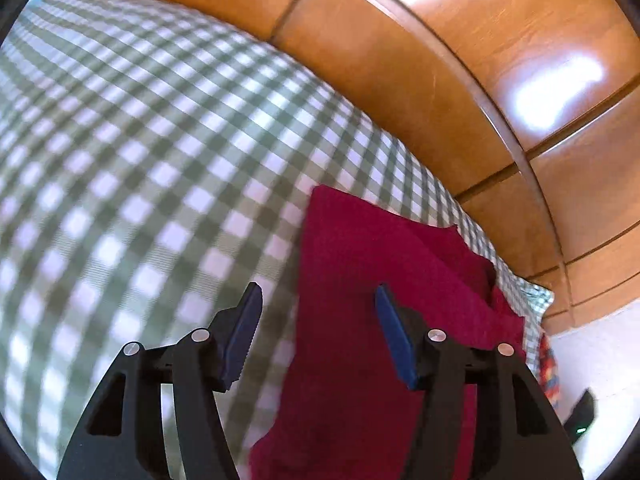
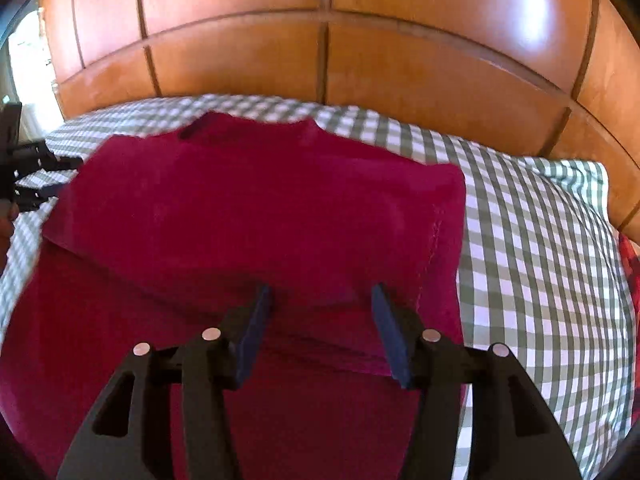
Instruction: Fold small clothes
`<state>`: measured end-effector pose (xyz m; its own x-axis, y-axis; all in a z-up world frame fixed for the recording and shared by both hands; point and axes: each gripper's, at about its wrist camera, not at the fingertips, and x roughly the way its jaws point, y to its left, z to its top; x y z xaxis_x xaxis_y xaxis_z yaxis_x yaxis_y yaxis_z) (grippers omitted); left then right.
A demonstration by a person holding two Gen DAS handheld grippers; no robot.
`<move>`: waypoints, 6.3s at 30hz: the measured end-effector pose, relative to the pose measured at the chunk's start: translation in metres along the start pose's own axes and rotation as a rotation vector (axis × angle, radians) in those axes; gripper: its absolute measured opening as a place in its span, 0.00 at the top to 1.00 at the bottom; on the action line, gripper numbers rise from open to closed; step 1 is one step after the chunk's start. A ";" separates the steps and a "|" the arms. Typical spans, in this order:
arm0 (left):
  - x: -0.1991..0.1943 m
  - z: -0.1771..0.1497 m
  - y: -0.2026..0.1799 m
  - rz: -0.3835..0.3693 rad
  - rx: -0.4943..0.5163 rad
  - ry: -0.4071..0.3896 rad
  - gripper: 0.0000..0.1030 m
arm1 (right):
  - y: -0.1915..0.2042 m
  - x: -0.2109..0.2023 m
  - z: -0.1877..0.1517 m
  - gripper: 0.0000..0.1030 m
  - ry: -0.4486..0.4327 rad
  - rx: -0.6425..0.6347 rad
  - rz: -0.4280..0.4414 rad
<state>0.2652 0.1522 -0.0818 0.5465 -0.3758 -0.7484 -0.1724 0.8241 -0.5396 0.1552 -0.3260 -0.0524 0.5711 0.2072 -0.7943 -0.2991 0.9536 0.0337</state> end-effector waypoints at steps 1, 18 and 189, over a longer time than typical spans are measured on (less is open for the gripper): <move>0.006 0.001 -0.001 -0.005 0.001 0.013 0.44 | -0.002 0.001 -0.002 0.49 -0.013 0.008 0.003; 0.047 -0.034 -0.067 0.525 0.419 -0.191 0.91 | 0.009 0.009 -0.012 0.46 -0.079 0.003 -0.065; -0.204 -0.218 -0.029 -0.237 0.332 -0.182 0.94 | -0.085 -0.203 -0.120 0.94 -0.066 0.192 0.235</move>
<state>-0.0198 0.1126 0.0020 0.6799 -0.5142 -0.5228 0.2313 0.8269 -0.5125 -0.0269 -0.4749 0.0334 0.5536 0.4348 -0.7103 -0.2827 0.9004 0.3308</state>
